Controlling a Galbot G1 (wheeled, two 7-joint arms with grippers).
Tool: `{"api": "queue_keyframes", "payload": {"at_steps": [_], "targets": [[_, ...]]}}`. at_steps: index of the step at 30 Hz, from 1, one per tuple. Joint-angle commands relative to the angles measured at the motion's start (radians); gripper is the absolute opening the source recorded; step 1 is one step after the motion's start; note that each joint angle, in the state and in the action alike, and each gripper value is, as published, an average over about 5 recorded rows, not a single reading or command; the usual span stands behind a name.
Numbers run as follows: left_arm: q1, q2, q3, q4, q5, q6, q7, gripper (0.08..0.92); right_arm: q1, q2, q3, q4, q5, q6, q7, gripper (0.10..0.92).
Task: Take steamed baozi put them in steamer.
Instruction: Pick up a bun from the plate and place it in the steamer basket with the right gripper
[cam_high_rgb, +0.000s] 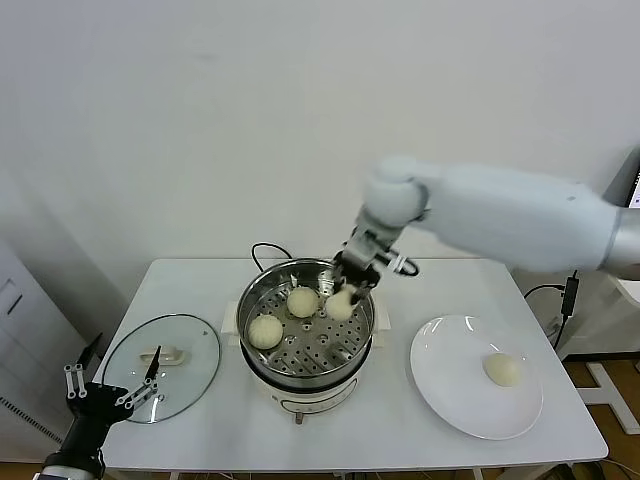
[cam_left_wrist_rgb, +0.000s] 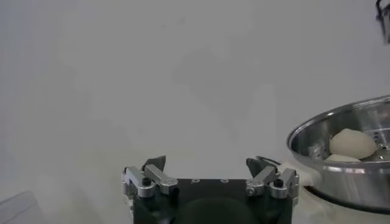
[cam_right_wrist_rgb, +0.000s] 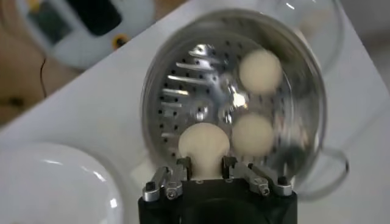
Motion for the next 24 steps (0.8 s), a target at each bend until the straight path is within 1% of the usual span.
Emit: {"api": "queue_keyframes", "payload": {"at_steps": [1,8,14,18,22,24], "targets": [[-0.002,-0.008,0.001,0.005,0.001,0.000,0.000,0.823,-0.173,0.124,0.093,0.038,-0.314,0.218,0.013,0.332],[-0.009,-0.013,0.009,0.007,0.009,0.003,0.000,0.823,-0.187,0.129,0.083,0.056,-0.299,0.250,-0.010,0.335],[-0.008,-0.015,0.005,0.004,0.007,0.003,0.000,0.823,-0.186,0.105,0.080,0.071,-0.299,0.261,-0.040,0.341],[-0.009,-0.016,0.005,0.004,0.007,0.003,-0.001,0.823,-0.185,0.092,0.074,0.076,-0.290,0.261,-0.044,0.394],[-0.012,-0.014,0.007,0.006,0.008,0.005,0.000,0.823,-0.188,0.085,0.075,0.076,-0.293,0.261,-0.041,0.482],[-0.014,-0.013,0.009,0.006,0.009,0.005,0.000,0.823,-0.188,0.081,0.083,0.071,-0.298,0.259,-0.039,0.539]]}}
